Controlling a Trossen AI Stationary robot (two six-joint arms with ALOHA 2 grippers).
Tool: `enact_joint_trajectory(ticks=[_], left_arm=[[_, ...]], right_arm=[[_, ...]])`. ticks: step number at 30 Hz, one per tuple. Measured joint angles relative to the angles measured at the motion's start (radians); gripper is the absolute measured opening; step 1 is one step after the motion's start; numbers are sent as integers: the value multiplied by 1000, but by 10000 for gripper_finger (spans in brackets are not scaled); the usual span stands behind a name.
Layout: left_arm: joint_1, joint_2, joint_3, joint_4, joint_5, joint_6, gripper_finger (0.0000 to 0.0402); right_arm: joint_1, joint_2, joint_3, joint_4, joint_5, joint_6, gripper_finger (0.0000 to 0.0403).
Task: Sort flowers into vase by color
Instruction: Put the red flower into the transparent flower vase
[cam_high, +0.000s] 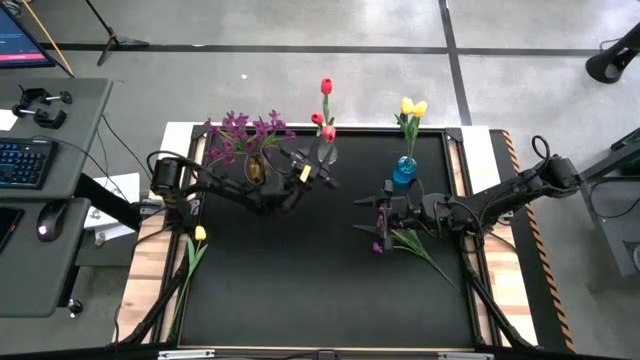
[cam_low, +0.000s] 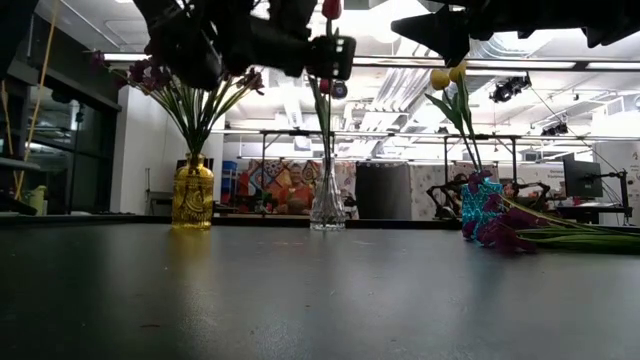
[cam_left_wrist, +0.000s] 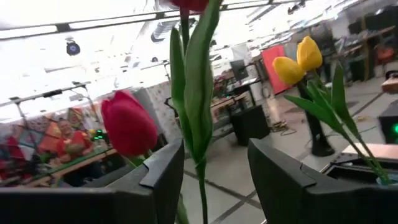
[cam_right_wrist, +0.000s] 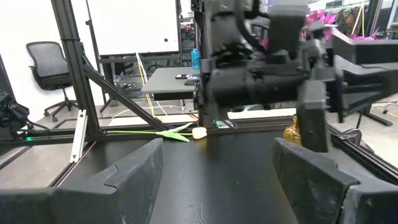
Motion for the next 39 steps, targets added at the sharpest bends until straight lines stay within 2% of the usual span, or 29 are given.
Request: enact_joint_trajectory(ticks=[6, 9, 11, 14, 16, 21, 32, 39], left_arm=[[-69, 0, 14, 0, -136, 103, 167], [-93, 0, 14, 1, -107, 103, 159], [-102, 0, 14, 10, -44, 95, 132], [-90, 0, 14, 33, 19, 95, 45], [-66, 0, 14, 41, 52, 81, 14], [-29, 0, 19, 40, 132, 37, 2], [-23, -97, 20, 22, 157, 100, 0], [50, -155, 20, -103, 245, -26, 0]], right_arm=[[0, 0, 0, 0, 0, 0, 286], [0, 0, 0, 0, 0, 0, 286], [0, 0, 0, 0, 0, 0, 286], [0, 0, 0, 0, 0, 0, 286], [0, 0, 0, 0, 0, 0, 286], [0, 0, 0, -7, 0, 0, 286], [-3, 0, 0, -32, 0, 0, 286], [-3, 0, 0, -32, 0, 13, 286]])
